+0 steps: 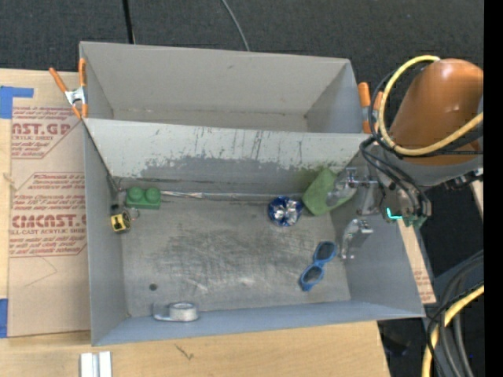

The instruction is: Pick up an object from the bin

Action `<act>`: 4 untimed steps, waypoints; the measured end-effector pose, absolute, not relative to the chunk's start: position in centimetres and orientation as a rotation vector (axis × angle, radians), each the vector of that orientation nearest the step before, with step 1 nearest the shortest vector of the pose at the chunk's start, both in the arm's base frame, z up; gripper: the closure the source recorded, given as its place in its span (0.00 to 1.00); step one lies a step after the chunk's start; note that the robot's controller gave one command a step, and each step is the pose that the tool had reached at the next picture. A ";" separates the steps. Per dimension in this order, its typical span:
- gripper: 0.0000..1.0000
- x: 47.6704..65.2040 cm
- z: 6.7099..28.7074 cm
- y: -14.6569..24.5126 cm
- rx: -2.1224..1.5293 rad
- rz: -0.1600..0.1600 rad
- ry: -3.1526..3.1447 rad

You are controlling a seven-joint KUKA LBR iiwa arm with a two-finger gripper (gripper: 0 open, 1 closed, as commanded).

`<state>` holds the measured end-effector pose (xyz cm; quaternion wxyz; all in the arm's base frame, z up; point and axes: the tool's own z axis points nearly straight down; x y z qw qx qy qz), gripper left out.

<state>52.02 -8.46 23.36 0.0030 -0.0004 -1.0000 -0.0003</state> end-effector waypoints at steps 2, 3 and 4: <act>0.00 52.8 11.6 -15.8 0.436 0.005 -3.115; 0.00 49.9 7.3 -13.0 1.300 -0.014 -2.871; 1.00 49.9 7.3 -13.5 1.301 0.000 -2.870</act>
Offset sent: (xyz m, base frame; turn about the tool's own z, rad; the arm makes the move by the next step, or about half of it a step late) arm 0.0078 -0.0211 -0.1636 0.1908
